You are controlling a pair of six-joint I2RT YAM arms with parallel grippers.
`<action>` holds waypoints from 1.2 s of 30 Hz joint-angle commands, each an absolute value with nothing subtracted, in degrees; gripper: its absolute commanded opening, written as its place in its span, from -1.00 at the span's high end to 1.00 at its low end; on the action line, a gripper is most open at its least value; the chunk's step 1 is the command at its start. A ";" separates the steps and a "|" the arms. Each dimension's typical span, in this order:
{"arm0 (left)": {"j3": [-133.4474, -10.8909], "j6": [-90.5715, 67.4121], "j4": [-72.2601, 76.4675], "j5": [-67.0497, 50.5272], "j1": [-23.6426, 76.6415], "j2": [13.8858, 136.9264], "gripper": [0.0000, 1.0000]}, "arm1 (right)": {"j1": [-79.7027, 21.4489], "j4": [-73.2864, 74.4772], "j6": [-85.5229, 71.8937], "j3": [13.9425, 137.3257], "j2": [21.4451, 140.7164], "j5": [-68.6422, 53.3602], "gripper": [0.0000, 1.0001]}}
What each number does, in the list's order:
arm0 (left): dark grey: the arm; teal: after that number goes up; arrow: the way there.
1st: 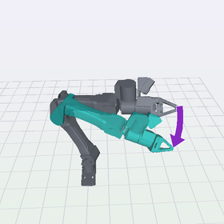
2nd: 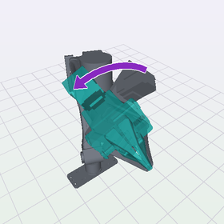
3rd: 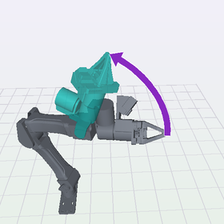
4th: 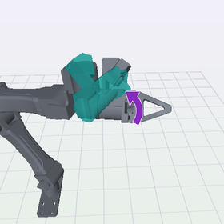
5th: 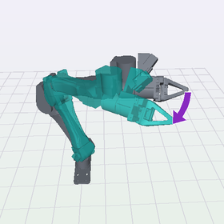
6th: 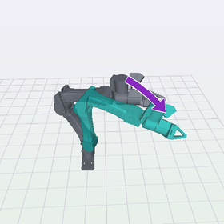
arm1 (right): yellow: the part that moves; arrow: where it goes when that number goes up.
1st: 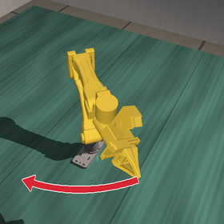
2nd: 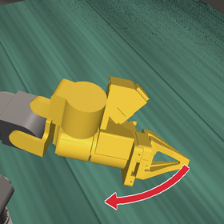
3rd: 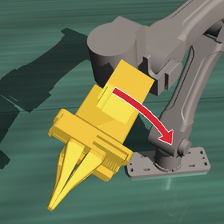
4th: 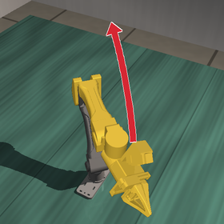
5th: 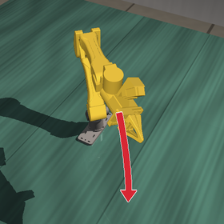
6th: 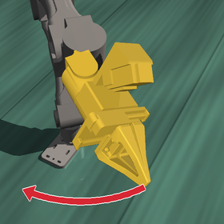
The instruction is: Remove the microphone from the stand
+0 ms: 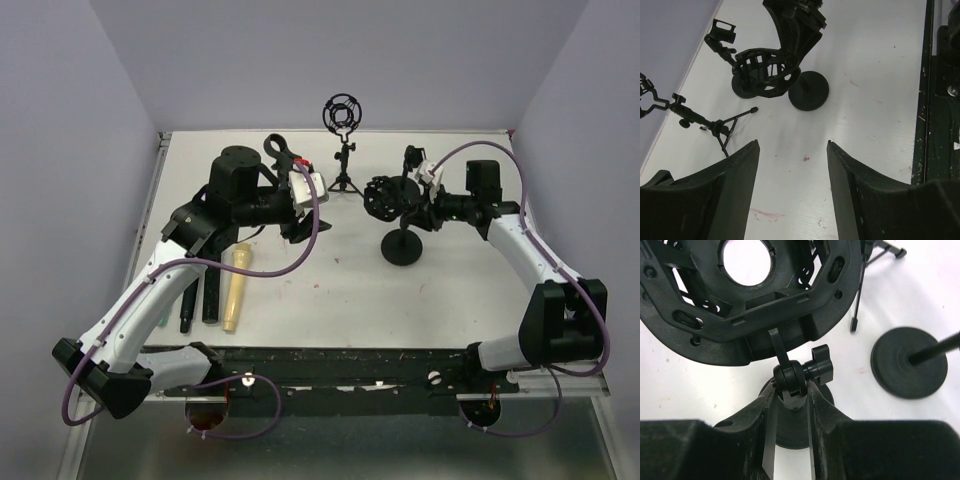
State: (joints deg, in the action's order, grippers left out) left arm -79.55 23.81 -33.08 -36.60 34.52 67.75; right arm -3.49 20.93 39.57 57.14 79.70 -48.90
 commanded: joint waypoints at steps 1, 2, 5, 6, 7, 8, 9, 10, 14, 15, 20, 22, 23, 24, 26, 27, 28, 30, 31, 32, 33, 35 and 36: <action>-77.79 25.40 -34.37 -34.72 34.45 66.18 -0.28 | -6.41 13.89 38.23 63.27 83.57 -54.75 0.82; -77.61 25.31 -34.28 -34.72 34.28 66.01 -0.28 | -7.20 13.28 38.06 63.98 84.72 -54.76 0.82; -77.43 25.40 -34.28 -34.54 33.93 65.66 -0.28 | -8.87 11.78 37.00 65.82 87.88 -55.72 0.84; -77.43 25.40 -34.28 -34.54 33.66 65.74 -0.28 | -9.31 11.17 36.83 66.27 88.67 -55.90 0.84; -77.43 25.40 -34.19 -34.45 33.49 65.66 -0.28 | -9.49 10.38 36.22 66.62 89.55 -55.99 0.84; -77.52 25.31 -34.10 -34.54 33.49 65.57 -0.28 | -9.67 9.33 35.34 66.80 90.08 -55.99 0.84; -77.61 25.31 -34.10 -34.45 33.40 65.65 -0.28 | -9.75 8.71 34.64 67.06 90.78 -55.99 0.84; -77.61 25.23 -34.01 -34.37 33.22 65.48 -0.28 | -9.76 8.18 33.93 67.32 91.23 -55.99 0.84; -76.82 24.87 -33.49 -33.58 32.78 65.48 -0.28 | -9.76 9.31 34.44 67.68 92.11 -54.06 0.44; -76.73 24.44 -33.31 -33.14 32.70 65.65 -0.29 | -9.76 11.23 35.32 67.76 92.02 -52.66 0.29; -75.50 23.29 -32.08 -30.85 32.61 65.65 -0.32 | -9.76 20.46 38.58 67.15 88.69 -44.49 -0.54; -74.89 22.77 -31.47 -29.97 32.61 65.92 -0.36 | -9.76 23.45 39.11 66.10 86.15 -42.37 -0.71; -74.45 22.33 -31.20 -29.54 32.52 65.92 -0.38 | -9.76 24.68 38.68 65.40 84.65 -41.41 -0.78; -74.10 21.72 -30.77 -28.92 32.52 65.92 -0.42 | -9.76 25.83 38.41 64.96 83.33 -40.70 -0.84; -73.39 20.75 -30.24 -27.78 32.43 66.01 -0.48 | -9.76 28.29 37.27 64.16 80.61 -39.21 -0.90; -72.95 20.48 -30.15 -27.16 32.43 66.01 -0.50 | -9.67 29.34 36.13 63.99 79.29 -38.07 -0.94; -72.43 20.13 -29.89 -26.64 32.43 65.83 -0.53 | -9.75 30.49 34.99 63.90 78.23 -36.84 -0.96; -71.37 19.43 -29.36 -25.32 32.26 65.66 -0.59 | -9.76 31.72 30.70 63.98 75.68 -32.63 -0.99; -70.85 19.08 -29.18 -24.36 32.26 65.65 -0.60 | -9.76 31.99 27.28 64.33 74.80 -29.74 -0.99; -70.23 18.55 -29.01 -23.30 32.08 65.48 -0.61 | -9.76 32.25 22.98 64.86 73.92 -26.49 -1.00; -69.70 17.59 -28.57 -22.42 31.82 65.30 -0.62 | -9.76 32.34 20.07 65.30 73.22 -23.67 -1.00; -68.21 15.57 -27.52 -19.88 31.12 64.78 -0.88 | -9.76 31.56 12.69 66.00 71.81 -16.74 -1.00; -67.25 14.51 -26.90 -17.95 30.59 64.51 -0.97 | -9.76 31.12 8.48 66.27 70.94 -12.09 -1.00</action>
